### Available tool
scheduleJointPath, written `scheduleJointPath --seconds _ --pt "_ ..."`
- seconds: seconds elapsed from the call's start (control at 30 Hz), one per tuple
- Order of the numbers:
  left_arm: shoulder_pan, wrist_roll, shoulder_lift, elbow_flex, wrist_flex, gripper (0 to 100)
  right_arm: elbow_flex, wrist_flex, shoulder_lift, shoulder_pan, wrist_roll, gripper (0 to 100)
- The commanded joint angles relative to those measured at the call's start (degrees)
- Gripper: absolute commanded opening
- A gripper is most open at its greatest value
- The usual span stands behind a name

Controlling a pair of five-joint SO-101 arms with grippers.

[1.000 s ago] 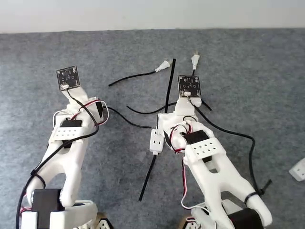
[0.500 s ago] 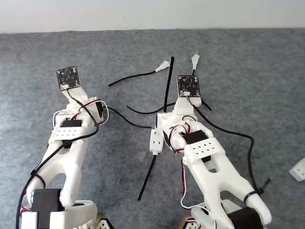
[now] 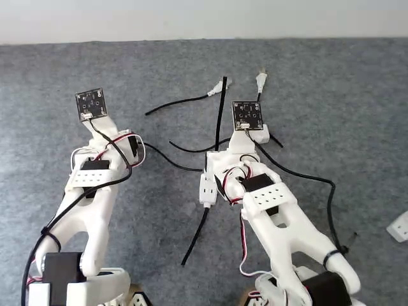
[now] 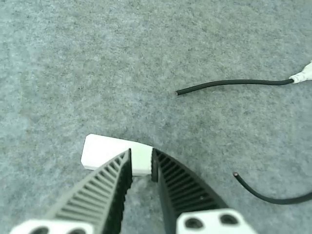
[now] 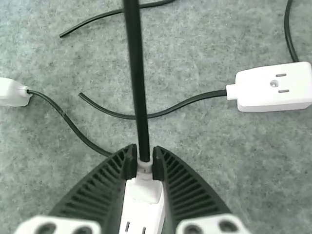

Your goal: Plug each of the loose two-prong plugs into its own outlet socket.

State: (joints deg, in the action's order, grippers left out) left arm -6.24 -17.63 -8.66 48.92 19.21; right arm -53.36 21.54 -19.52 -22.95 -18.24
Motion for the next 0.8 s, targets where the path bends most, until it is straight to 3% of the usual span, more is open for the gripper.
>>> scheduleJointPath --seconds 0.0,0.77 --pt "0.4 -0.1 -2.0 0.0 -1.6 6 1.9 -1.2 2.2 -0.2 -0.1 0.8" --pt "0.1 0.0 -2.0 0.7 -1.7 6 0.7 -1.3 2.5 0.5 3.1 0.8"
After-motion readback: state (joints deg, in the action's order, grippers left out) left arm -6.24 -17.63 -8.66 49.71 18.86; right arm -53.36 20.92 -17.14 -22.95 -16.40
